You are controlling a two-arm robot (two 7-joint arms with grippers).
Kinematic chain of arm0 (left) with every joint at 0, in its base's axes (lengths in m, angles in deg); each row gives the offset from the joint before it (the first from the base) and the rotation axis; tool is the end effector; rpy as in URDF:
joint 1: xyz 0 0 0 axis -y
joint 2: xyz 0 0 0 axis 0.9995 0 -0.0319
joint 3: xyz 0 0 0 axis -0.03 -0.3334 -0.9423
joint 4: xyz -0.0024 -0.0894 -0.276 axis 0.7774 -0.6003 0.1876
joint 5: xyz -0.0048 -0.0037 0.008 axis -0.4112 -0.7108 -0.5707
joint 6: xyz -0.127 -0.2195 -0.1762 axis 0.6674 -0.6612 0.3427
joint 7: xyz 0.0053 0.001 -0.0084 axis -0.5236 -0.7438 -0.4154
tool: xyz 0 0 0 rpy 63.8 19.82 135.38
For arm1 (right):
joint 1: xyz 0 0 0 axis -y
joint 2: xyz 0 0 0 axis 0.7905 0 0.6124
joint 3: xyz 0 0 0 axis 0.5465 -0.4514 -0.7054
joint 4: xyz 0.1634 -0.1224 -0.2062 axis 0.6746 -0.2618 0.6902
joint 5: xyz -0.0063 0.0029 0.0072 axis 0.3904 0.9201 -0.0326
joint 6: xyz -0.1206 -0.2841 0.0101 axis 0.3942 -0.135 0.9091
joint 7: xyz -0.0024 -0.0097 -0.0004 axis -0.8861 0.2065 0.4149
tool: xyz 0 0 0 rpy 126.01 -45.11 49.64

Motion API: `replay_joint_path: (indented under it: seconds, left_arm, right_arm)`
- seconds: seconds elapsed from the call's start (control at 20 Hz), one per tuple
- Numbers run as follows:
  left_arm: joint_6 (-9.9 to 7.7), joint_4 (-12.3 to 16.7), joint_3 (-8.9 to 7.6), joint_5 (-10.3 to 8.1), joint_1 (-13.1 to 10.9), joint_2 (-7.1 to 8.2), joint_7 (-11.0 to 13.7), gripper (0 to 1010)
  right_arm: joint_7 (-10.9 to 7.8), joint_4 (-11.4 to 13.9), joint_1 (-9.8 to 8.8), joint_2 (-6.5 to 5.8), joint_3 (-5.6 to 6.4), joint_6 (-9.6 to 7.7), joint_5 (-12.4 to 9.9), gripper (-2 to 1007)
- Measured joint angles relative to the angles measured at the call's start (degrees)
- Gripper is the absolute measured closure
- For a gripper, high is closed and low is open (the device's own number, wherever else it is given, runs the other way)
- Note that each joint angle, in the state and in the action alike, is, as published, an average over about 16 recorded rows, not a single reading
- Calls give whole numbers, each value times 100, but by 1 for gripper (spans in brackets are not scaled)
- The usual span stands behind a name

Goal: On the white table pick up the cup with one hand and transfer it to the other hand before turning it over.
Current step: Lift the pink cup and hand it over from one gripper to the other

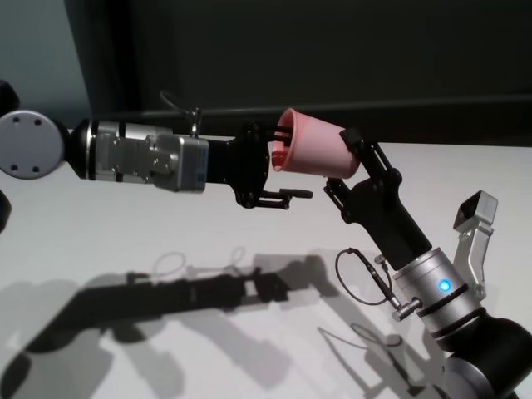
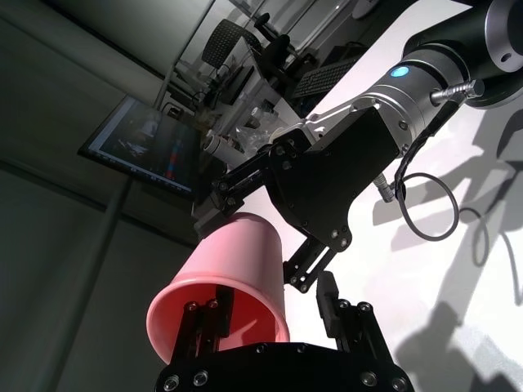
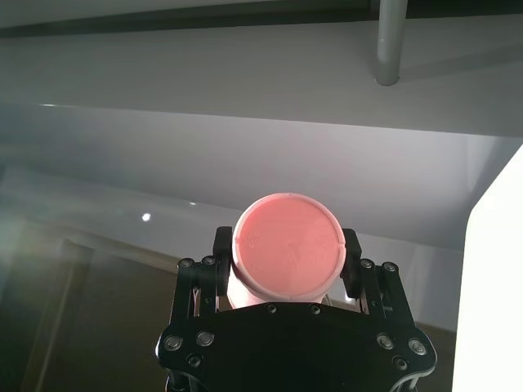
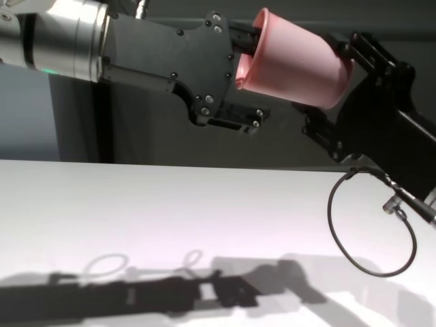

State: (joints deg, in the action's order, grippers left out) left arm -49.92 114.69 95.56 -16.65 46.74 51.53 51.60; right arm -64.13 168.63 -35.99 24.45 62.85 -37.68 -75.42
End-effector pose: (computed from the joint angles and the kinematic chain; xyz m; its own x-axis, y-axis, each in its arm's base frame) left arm 0.4638 0.0051 -0.1472 0.6299 -0.1324 0.7653 -0.1544 0.9444 0.2904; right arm 0.3309 0.0493 -0.2975 0.2979 0.3108 -0.9026 0.7302 0.5348 0.4252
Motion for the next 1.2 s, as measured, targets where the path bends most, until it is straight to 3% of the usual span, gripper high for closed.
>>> replay_joint_path:
  seconds: [0.3, 0.6, 1.2]
  left_arm:
    - [0, -1, 0, 0, 0, 1, 0, 210]
    - [-1, -2, 0, 1, 0, 2, 1, 74]
    - [20, 0, 3, 2, 3, 2, 16, 9]
  right_arm:
    - [-3, 0, 0, 0, 0, 0, 0, 254]
    - [-6, 0, 0, 0, 0, 0, 0, 254]
    - [-8, 0, 0, 0, 0, 0, -1, 254]
